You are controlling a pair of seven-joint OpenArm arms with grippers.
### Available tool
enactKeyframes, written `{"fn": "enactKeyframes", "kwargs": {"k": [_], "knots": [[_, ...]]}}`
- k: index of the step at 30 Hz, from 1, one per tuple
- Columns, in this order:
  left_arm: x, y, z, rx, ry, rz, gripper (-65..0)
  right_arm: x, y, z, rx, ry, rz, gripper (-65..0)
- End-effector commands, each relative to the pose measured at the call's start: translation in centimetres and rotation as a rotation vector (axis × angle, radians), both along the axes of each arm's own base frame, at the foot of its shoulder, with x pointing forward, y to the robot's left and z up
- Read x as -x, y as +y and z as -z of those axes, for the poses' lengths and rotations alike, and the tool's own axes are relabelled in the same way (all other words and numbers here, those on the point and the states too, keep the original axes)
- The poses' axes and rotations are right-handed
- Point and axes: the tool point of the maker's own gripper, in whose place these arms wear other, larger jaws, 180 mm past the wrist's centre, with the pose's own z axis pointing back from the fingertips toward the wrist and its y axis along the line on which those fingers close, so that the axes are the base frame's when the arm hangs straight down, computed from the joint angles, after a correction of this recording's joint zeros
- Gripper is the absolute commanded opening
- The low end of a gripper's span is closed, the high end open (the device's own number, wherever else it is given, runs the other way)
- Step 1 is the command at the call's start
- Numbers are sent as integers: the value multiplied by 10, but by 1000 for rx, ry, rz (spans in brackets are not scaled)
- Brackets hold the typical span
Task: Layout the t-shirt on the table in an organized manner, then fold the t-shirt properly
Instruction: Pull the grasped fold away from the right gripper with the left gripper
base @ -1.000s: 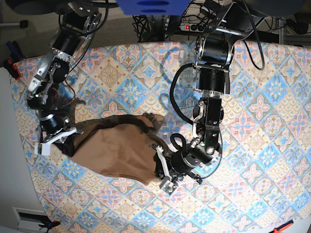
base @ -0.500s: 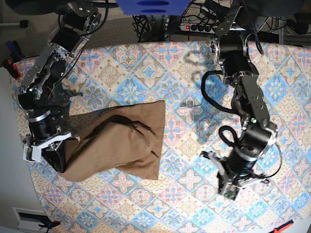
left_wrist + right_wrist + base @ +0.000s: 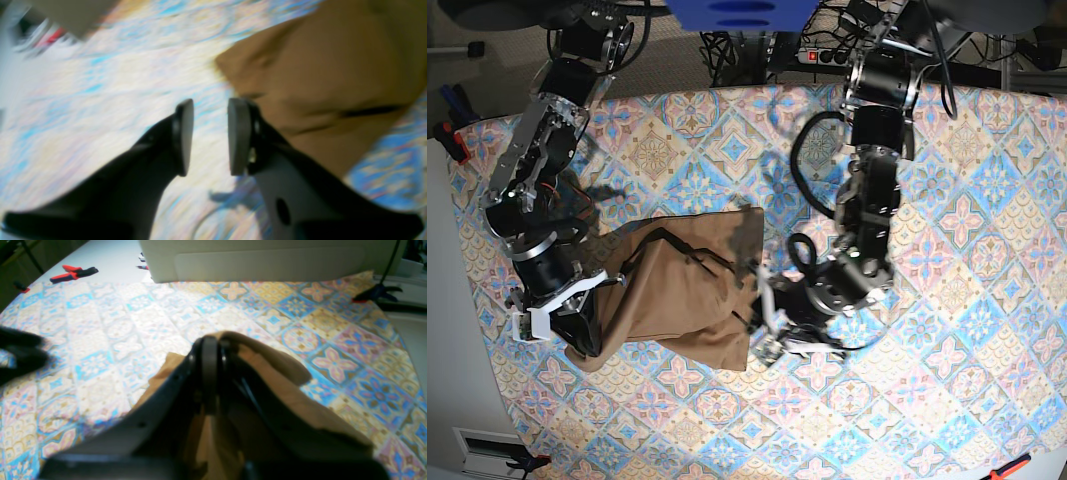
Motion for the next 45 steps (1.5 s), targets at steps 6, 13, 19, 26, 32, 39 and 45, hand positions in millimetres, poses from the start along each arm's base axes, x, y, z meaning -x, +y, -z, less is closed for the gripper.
{"fn": "enactKeyframes", "kwargs": {"k": [6, 13, 19, 26, 32, 39, 45], "knots": [[-18, -44, 62, 164, 157, 37, -449, -3, -1, -19, -6, -63, -2, -650], [-31, -64, 104, 229, 274, 36, -448, 12, 1, 11, -7, 14, -8, -650], [-43, -92, 123, 286, 362, 52, -454, 15, 1, 17, -7, 30, -8, -650], [-56, -93, 110, 341, 319, 32, -650, 16, 1, 17, -7, 33, -8, -650], [-64, -95, 92, 369, 335, 31, -650, 16, 1, 17, -7, 33, -8, -650], [-70, -73, 30, 391, 181, 55, -650, 16, 2, 18, -6, 36, -10, -650], [-67, -72, -10, 366, 94, 94, -650, 16, 2, 19, -7, 39, -10, -650]]}}
